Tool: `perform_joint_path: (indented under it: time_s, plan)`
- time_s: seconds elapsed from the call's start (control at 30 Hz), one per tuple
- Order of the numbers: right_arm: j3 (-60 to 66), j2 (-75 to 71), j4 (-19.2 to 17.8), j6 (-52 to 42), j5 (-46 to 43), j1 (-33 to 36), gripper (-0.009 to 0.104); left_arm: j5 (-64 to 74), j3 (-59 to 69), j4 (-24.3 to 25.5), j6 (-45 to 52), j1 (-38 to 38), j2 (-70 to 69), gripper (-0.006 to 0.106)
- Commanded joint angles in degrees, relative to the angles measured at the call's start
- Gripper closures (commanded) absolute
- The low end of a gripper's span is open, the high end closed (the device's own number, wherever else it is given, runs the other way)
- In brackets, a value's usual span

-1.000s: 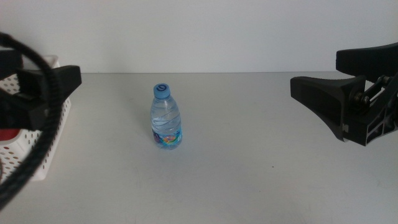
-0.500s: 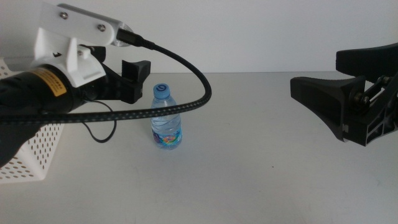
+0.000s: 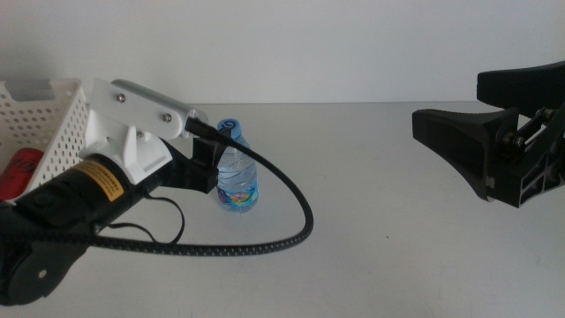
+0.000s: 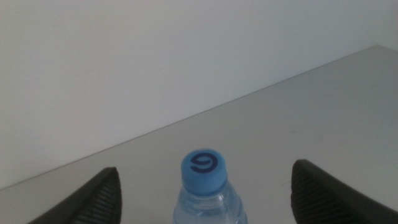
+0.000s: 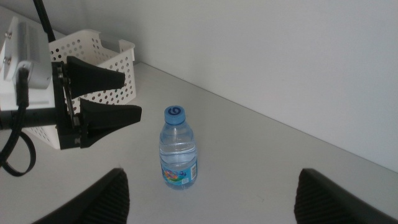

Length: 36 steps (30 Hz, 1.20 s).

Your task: Use arms to grab the bottles and put them into the dustbin to the left of the table.

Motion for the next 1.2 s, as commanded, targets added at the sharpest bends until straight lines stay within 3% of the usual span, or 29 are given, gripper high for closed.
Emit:
perform_joint_path:
  time_s: [0.0,0.27,1.17]
  plan:
    - [-2.1,-0.5,-0.1,-0.7,-3.9,0.2,0.027,-12.9,1.8,-0.4,-0.8,-0.1,0.1,0.007]
    - [-2.1,-0.5,-0.1,-0.7,-3.9,0.2,0.027,-28.0,2.4,0.5,-4.1,0.0,10.9,0.007]
    - [-2.1,-0.5,-0.1,-0.7,-3.9,0.2,0.027,-33.7,-11.5,-2.7,-4.3,0.7,37.4,0.007]
